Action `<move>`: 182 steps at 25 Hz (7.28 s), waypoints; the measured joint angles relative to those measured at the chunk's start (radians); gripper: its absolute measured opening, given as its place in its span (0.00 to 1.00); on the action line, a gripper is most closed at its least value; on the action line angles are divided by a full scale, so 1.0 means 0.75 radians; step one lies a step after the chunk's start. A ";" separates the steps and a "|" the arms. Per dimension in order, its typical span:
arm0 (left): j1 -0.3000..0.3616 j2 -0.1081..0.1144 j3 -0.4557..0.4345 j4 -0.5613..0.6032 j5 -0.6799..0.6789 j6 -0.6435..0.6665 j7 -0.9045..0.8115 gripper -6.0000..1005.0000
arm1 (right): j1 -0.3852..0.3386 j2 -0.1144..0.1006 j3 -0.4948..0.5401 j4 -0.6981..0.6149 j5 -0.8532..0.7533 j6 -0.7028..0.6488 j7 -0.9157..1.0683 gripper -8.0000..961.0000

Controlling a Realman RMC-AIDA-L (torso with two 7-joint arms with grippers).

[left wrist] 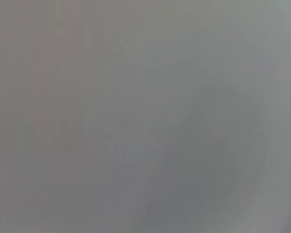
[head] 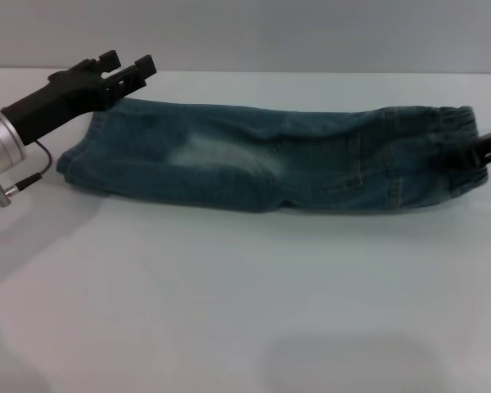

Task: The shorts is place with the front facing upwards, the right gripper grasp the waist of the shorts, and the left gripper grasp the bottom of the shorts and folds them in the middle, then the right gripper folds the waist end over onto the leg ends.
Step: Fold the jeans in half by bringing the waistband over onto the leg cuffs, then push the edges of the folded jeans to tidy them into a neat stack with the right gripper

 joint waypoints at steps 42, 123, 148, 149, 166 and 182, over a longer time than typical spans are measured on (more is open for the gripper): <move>-0.379 -0.023 0.060 -0.764 0.067 -0.287 0.601 0.80 | 0.075 -0.057 0.339 -0.821 0.370 -0.898 0.241 0.08; 0.010 0.009 -0.884 -0.246 0.596 -0.099 0.472 0.80 | 0.440 0.074 -0.314 0.108 0.390 -0.126 -0.113 0.23; -0.039 0.004 -0.886 -0.271 0.593 -0.159 0.547 0.79 | 0.512 0.087 -0.636 0.033 0.183 -0.048 -0.209 0.61; -0.040 0.006 -0.883 -0.272 0.593 -0.106 0.538 0.79 | 0.472 0.088 -0.633 0.007 0.205 -0.005 -0.209 0.61; -0.061 0.016 -0.703 -0.259 0.584 0.465 0.205 0.79 | -0.378 0.086 -0.467 -0.012 1.564 0.816 -1.091 0.61; -0.198 -0.005 -0.039 -0.360 0.591 0.530 0.034 0.79 | -0.394 0.078 -0.296 0.289 1.920 0.760 -1.427 0.61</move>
